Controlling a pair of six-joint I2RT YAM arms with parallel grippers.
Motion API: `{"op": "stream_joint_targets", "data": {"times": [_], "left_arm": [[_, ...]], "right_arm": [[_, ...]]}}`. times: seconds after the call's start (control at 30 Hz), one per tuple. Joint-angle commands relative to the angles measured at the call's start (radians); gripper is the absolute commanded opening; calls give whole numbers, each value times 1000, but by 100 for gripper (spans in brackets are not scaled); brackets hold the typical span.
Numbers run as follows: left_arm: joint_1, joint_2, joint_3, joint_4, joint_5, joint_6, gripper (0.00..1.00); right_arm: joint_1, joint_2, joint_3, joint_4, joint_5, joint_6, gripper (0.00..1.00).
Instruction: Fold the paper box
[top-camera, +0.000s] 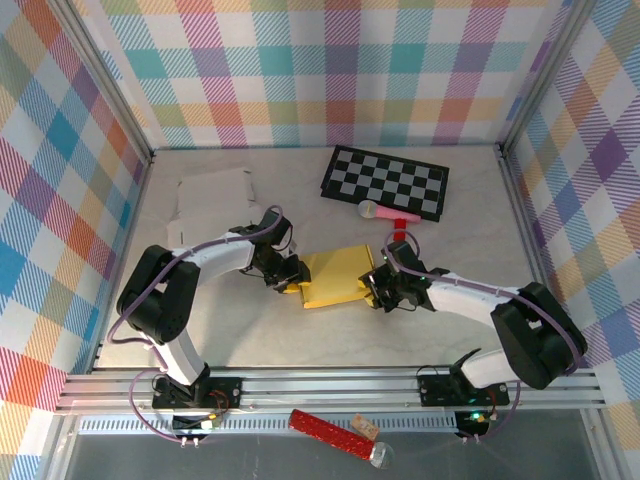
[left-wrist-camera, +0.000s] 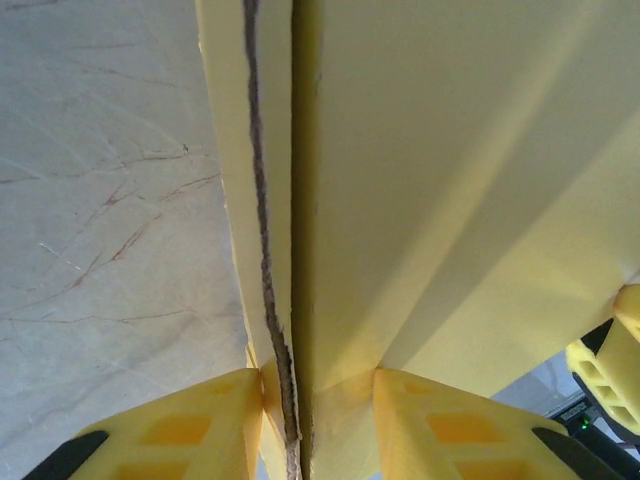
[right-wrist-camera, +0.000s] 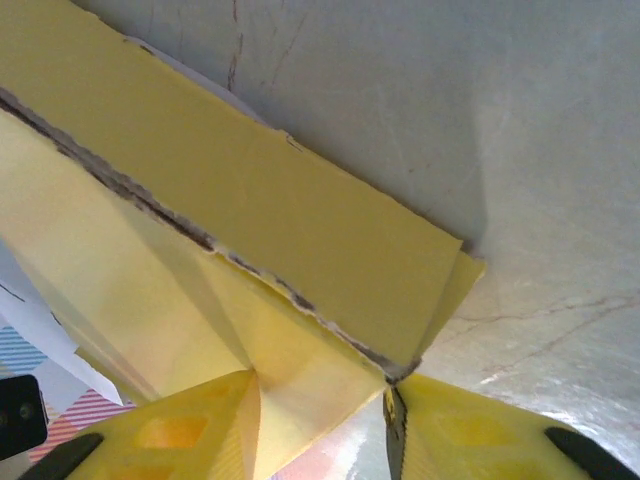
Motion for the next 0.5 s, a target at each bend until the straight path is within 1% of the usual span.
{"op": "stream_joint_targets", "data": {"times": [0.0, 0.13, 0.33, 0.4, 0.43, 0.47], "left_arm": [[4, 25, 10, 14, 15, 13, 33], [1, 38, 17, 24, 29, 12, 33], [-10, 57, 13, 40, 38, 8, 32], [-19, 66, 15, 49, 43, 8, 31], [-25, 72, 19, 51, 43, 8, 30], [-30, 77, 23, 52, 43, 8, 30]], "right_arm": [[5, -28, -42, 14, 53, 23, 35], [4, -48, -65, 5, 82, 26, 29], [4, -37, -101, 66, 96, 28, 26], [4, -63, -103, 58, 108, 26, 26], [4, -88, -102, 38, 119, 23, 27], [4, -113, -101, 11, 133, 22, 31]]}}
